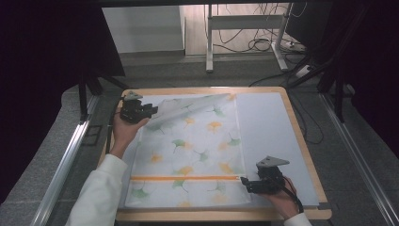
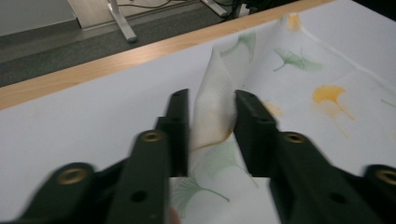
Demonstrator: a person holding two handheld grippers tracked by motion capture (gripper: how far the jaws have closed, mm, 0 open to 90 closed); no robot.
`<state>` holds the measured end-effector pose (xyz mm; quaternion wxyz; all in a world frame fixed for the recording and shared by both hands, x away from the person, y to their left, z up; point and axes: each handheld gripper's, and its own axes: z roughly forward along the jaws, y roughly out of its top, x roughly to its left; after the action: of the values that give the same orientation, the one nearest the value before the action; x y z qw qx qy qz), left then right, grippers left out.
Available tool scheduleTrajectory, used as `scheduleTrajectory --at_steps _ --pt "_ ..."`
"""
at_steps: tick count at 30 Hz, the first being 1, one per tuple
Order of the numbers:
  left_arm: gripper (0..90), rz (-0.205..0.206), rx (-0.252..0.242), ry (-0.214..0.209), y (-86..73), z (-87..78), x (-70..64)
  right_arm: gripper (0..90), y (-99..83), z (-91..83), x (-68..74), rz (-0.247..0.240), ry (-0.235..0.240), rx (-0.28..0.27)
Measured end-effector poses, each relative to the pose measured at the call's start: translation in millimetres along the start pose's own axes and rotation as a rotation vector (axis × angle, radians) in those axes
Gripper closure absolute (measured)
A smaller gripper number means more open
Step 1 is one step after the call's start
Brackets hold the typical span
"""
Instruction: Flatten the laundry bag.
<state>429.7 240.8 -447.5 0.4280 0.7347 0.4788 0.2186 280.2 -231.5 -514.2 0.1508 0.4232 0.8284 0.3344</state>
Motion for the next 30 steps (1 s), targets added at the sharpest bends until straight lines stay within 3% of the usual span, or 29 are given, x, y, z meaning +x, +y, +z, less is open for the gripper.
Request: scheduleTrajectory --at_steps 7,13,24,25,30 --pt "50.6 -0.026 -0.024 -0.001 -2.6 -14.1 7.1 19.1 0.1 0.6 0.2 -0.002 0.001 0.002" --pt "48.4 0.0 -0.007 -0.028 -16.1 -15.1 -0.6 19.1 0.2 0.6 1.2 -0.004 0.0 0.001" --pt "44.1 0.029 0.021 -0.133 -32.9 -25.7 -24.4 19.0 0.2 0.0 0.9 -0.003 -0.001 -0.001" --pt "44.1 0.045 0.022 -0.165 -35.5 -28.6 -31.7 19.1 0.2 -0.6 0.7 -0.003 0.0 -0.003" --pt "41.0 0.082 0.031 -0.178 -41.7 -33.9 -50.5 19.1 0.1 -1.3 0.3 0.001 0.0 -0.004"
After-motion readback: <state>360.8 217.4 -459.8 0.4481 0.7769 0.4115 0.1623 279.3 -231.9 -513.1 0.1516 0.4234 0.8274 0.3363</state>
